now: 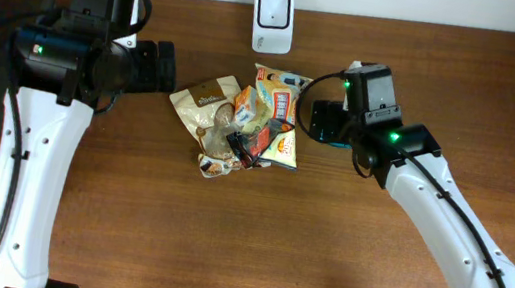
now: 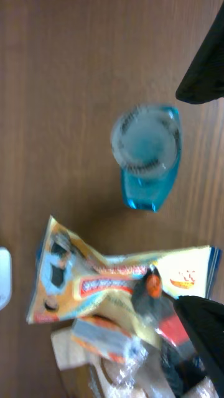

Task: Scan the item barcode

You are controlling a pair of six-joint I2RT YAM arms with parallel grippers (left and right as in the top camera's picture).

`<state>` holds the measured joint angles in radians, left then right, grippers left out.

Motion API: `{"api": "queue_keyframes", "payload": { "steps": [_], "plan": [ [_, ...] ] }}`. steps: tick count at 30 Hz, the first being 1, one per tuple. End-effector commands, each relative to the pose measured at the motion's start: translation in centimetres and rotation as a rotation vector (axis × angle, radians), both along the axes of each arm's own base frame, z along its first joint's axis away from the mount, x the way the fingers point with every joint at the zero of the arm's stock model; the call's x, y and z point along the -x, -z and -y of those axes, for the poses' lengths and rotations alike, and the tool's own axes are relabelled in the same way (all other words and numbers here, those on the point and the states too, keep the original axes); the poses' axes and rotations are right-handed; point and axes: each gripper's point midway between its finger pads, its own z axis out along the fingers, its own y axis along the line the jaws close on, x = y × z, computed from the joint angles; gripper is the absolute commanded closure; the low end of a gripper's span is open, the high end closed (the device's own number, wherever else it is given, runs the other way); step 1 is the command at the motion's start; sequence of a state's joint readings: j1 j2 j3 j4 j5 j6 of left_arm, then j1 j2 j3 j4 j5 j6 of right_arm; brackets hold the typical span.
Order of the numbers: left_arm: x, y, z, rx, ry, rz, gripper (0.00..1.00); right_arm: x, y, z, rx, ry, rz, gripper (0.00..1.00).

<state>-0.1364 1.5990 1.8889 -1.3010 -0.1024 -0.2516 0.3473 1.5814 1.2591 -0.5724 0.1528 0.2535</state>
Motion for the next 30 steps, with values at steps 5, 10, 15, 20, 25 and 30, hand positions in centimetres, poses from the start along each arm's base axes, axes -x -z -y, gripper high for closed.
{"api": "queue_keyframes", "payload": {
  "steps": [5, 10, 15, 20, 25, 30],
  "plan": [
    [-0.1, -0.1, -0.2, -0.001, -0.015, 0.002, 0.01, -2.2, -1.2, 2.7, 0.011, 0.133, 0.080, 0.07],
    [-0.1, -0.1, -0.2, -0.001, -0.015, 0.002, 0.01, -2.5, 0.0, 2.7, 0.018, 0.134, 0.054, 0.24],
    [-0.1, -0.1, -0.2, -0.001, -0.015, 0.002, 0.01, -2.7, 0.6, 2.7, 0.023, 0.135, 0.046, 0.25],
    [-0.1, -0.1, -0.2, -0.001, -0.015, 0.002, 0.01, -3.2, 1.1, 2.6, 0.021, 0.135, 0.051, 0.37],
    [-0.1, -0.1, -0.2, -0.001, -0.015, 0.002, 0.01, -3.3, 1.3, 2.5, 0.022, 0.135, 0.047, 0.47],
    [-0.1, -0.1, -0.4, -0.001, -0.020, 0.002, 0.01, -3.5, 1.8, 2.5, 0.024, 0.135, 0.042, 0.48]
  ]
}}
